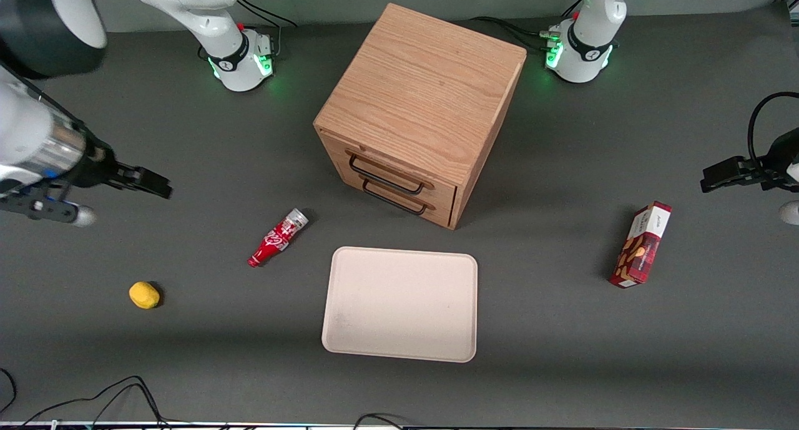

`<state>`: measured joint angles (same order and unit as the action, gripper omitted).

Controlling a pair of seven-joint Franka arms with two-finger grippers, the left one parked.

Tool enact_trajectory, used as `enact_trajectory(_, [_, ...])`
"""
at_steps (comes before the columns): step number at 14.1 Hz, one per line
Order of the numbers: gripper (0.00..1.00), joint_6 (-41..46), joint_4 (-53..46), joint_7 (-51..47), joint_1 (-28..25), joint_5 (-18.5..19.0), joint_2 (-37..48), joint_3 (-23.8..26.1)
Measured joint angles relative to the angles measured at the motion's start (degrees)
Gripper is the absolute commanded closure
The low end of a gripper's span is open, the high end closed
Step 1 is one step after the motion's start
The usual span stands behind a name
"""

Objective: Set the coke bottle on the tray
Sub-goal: 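Move the open right gripper down over the red Coca-Cola bottle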

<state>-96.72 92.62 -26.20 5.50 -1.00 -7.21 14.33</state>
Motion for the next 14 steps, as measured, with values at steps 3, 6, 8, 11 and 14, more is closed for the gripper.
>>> enact_trajectory(3, [0.0,-11.88,10.87,-10.38,-0.07,-0.25,-1.37,3.35])
enact_trajectory(6, [0.0,-19.43,16.7,-21.5,-0.14,-0.26,-5.53,6.07])
enact_trajectory(8, [0.0,-23.14,17.84,-26.04,-0.17,-0.26,-9.29,6.67])
enact_trajectory(11, [0.0,-31.09,19.76,-30.88,-0.01,1.78,-14.73,6.63])
enact_trajectory(14, [0.0,-35.63,20.64,-35.86,0.0,5.31,-19.53,6.63])
